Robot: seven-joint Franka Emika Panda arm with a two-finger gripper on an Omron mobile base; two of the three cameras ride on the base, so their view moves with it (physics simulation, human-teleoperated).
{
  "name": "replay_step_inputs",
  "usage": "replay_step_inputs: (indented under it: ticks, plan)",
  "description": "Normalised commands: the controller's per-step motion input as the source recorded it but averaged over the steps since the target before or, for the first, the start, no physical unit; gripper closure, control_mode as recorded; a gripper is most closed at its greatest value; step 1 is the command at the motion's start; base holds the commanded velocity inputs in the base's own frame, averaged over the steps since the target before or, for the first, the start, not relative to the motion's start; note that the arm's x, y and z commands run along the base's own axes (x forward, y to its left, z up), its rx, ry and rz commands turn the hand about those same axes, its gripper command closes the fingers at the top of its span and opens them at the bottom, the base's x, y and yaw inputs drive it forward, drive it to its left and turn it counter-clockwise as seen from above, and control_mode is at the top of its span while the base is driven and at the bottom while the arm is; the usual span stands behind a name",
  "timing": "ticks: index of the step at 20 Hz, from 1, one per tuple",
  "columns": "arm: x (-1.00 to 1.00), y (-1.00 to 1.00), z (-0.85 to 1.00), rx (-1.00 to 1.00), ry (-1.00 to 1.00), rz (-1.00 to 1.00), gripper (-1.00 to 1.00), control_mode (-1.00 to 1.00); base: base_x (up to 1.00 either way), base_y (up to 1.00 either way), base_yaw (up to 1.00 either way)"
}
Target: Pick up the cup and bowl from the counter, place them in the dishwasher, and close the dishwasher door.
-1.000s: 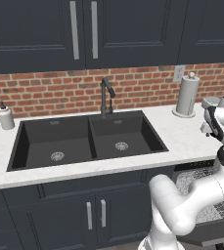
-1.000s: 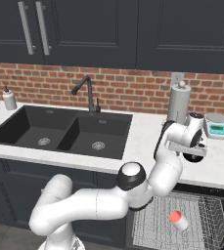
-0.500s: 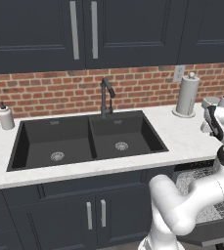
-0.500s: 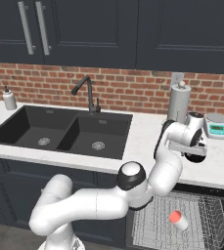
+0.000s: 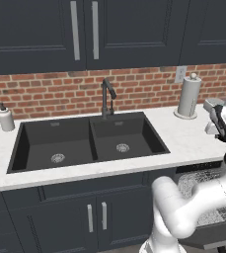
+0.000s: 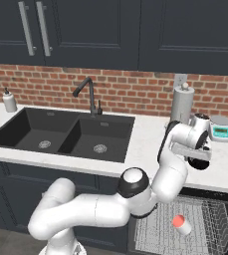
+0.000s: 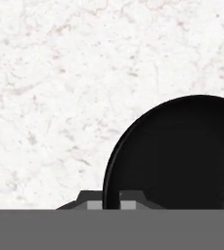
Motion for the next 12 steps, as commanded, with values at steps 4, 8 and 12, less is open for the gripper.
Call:
replay_step_inputs:
  ticks: [4, 8, 12]
  plan:
    - [-0.99, 0.14, 0.00, 0.06, -0.18, 0.00, 1.00, -1.00, 0.00, 0.00, 0.00]
    - [-1.00, 0.21, 0.09, 0.05, -0.26, 0.00, 1.00, -1.00, 0.00, 0.00, 0.00]
    - [-0.91, 0.16, 0.09, 0.05, -0.25, 0.00, 1.00, -1.00, 0.00, 0.00, 0.00]
